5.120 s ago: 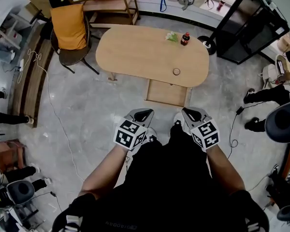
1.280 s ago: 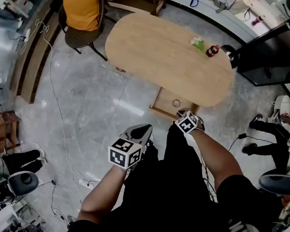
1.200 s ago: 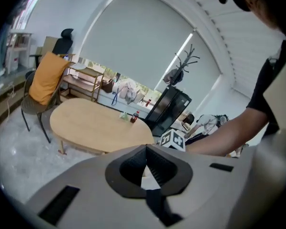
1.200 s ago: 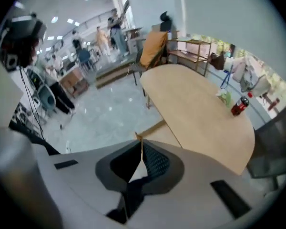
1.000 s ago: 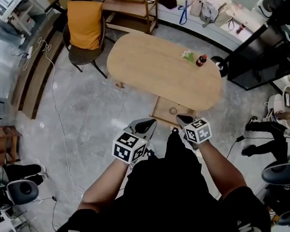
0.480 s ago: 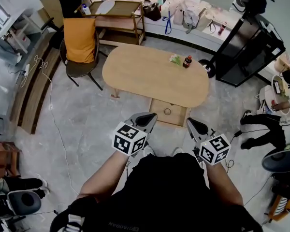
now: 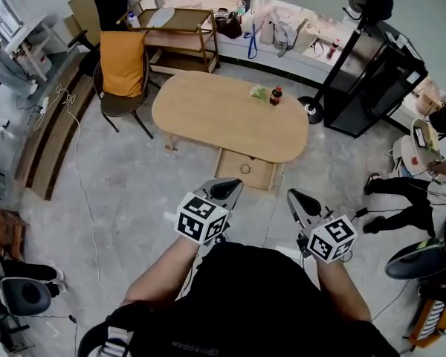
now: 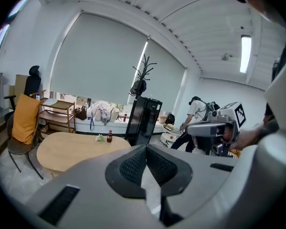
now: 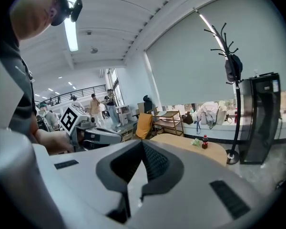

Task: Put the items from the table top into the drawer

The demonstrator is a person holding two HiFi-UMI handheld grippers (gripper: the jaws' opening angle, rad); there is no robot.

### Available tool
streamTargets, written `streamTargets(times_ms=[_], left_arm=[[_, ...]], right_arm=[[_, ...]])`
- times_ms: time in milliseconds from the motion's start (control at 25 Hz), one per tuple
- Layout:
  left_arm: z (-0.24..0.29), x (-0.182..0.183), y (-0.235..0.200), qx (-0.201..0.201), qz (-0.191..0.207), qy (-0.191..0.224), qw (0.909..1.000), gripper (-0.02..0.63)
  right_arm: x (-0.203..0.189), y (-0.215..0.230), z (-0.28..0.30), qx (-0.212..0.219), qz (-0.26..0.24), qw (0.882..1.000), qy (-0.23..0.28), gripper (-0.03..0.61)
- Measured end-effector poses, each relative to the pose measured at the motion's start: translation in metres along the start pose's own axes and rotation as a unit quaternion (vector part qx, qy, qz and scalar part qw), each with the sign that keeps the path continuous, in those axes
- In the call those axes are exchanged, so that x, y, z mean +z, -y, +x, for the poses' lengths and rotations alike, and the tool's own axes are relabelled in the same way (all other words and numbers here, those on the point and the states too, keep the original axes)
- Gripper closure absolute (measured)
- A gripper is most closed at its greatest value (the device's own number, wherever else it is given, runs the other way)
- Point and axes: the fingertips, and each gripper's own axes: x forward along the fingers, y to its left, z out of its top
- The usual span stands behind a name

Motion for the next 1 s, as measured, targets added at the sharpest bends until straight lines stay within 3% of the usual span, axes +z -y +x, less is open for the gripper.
streamTargets(times_ms=[200, 360, 680, 1000], left_arm=[[0.005, -0.002, 0.074, -0.008, 0.016, 0.023, 0.9996, 0.609], [-0.006, -0.023, 0.116, 0.004, 0.016, 0.019, 0.9997, 0.609], [-0.031, -0.066, 0.15, 0.06, 0.0, -0.007, 0.9982, 0.609], [-0.04, -0.09, 0.179, 0.066, 0.004, -0.01, 0.9978, 0.609]], right_arm=[[-0.027, 0.005, -0.063, 0.002, 0.0, 1.0, -0.003, 0.575], [-0.051, -0.002, -0.105, 0.006, -0.001, 1.0, -0.007, 0.575], [-0.092, -0.015, -0.145, 0.026, -0.002, 1.0, -0.015, 0.575], [-0.11, -0.031, -0.162, 0.044, -0.016, 0.999, -0.019, 0.575]])
